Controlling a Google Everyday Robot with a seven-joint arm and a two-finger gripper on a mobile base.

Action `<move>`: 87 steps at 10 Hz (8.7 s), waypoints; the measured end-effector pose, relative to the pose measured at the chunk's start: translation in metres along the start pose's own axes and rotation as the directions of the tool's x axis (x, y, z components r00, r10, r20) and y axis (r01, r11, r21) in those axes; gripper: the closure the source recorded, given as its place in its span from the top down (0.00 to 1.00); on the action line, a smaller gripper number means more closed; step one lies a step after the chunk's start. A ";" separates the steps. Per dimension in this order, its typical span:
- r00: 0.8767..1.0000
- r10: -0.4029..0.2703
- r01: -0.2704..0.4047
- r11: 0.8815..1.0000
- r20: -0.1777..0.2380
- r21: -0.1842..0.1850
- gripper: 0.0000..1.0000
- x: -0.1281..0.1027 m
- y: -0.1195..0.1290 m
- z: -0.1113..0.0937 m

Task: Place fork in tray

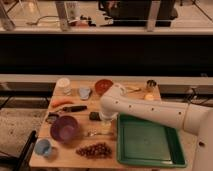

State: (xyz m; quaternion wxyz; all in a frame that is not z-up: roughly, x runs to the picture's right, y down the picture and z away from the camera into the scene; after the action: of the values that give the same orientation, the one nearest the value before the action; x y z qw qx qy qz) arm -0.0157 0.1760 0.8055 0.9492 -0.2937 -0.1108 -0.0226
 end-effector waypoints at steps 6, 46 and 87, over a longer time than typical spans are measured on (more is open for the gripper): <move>0.996 0.093 -0.093 0.996 -0.003 -0.011 0.80 -0.019 0.008 -0.004; 0.975 0.202 -0.201 0.979 0.094 -0.025 0.29 -0.028 0.043 0.044; 0.972 0.204 -0.210 0.977 0.119 0.041 0.05 -0.019 0.027 0.012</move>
State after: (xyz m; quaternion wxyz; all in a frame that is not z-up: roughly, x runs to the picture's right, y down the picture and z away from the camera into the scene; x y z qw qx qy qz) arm -0.0333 0.2048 0.7959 0.9459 -0.2792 -0.1344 0.0962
